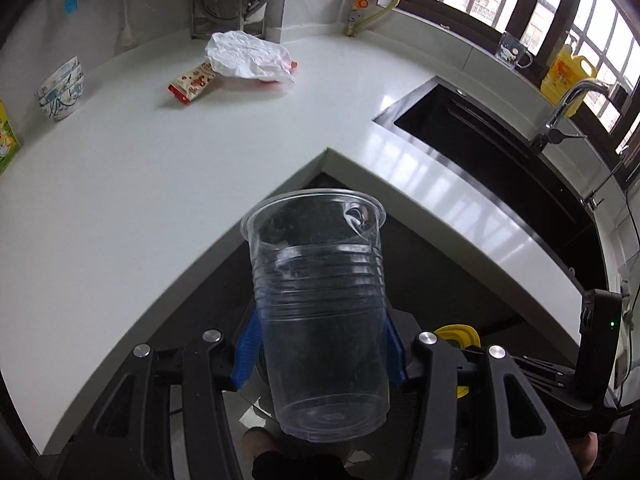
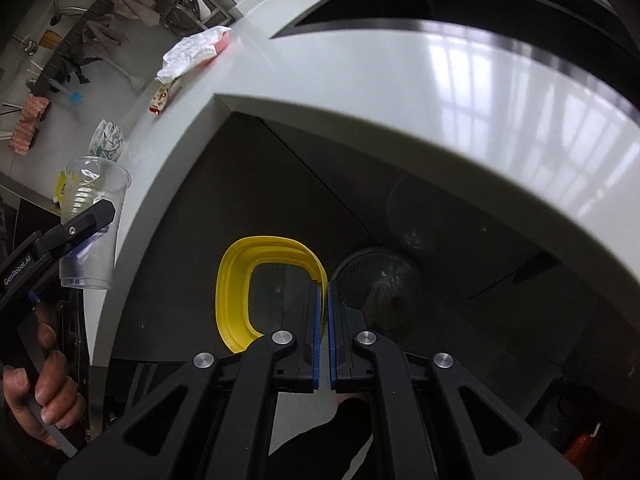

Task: Collect trash
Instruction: 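Carry the cup and yellow lid down over the bin with both grippers, then open both grippers to drop the cup and yellow lid into the bin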

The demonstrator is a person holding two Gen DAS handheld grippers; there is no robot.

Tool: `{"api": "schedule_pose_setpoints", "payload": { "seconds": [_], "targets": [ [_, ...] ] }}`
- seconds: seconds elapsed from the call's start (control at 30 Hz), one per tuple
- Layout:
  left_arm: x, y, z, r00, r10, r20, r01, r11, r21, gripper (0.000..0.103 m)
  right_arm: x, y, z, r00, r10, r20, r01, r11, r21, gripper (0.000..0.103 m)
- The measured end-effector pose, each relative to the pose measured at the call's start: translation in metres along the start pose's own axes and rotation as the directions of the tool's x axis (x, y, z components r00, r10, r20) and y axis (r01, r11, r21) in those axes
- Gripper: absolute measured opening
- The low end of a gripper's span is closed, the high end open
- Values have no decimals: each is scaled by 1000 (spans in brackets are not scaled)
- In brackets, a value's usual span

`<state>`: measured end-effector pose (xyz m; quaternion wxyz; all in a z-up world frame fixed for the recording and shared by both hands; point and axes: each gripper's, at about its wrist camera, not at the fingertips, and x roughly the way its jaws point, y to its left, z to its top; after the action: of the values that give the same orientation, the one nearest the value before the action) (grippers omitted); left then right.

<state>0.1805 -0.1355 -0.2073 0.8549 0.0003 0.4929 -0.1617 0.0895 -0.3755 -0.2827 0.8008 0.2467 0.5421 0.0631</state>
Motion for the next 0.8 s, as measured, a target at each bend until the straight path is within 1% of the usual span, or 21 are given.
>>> {"api": "schedule_pose_setpoints", "payload": {
  "seconds": [0.03,0.17,0.2,0.23,0.27,0.37,0.5,0.6,0.8],
  "targets": [
    [10,-2,-9,1000,-6,-16,7,1000,12,50,0,0,0,1000,0,0,0,1000,0,3],
    [58,-8,-52,998,-39,-57,43,997,69,50,46,-20,-31,999,-30,-30,31,999,22,3],
    [71,-7,-63,997,-47,-60,52,995,82,51,58,-25,-38,999,-35,-36,36,999,26,3],
    [87,-5,-74,997,-50,-66,56,994,95,51,89,-35,-51,998,-45,-52,46,998,35,3],
    [102,-3,-84,996,-54,-75,62,992,106,51,89,-35,-51,998,-45,-52,46,998,35,3],
    [150,8,-109,993,-52,-104,66,989,129,51,137,-53,-65,996,-64,-67,67,997,47,3],
    [210,24,-131,990,-59,-130,76,988,131,51,196,-78,-74,995,-77,-65,81,994,72,3],
    [249,34,-145,988,-56,-144,76,987,140,51,237,-95,-72,994,-85,-66,91,993,81,3],
    [307,50,-171,981,-42,-191,74,984,164,52,305,-120,-75,991,-106,-85,114,989,98,3]
  ]
}}
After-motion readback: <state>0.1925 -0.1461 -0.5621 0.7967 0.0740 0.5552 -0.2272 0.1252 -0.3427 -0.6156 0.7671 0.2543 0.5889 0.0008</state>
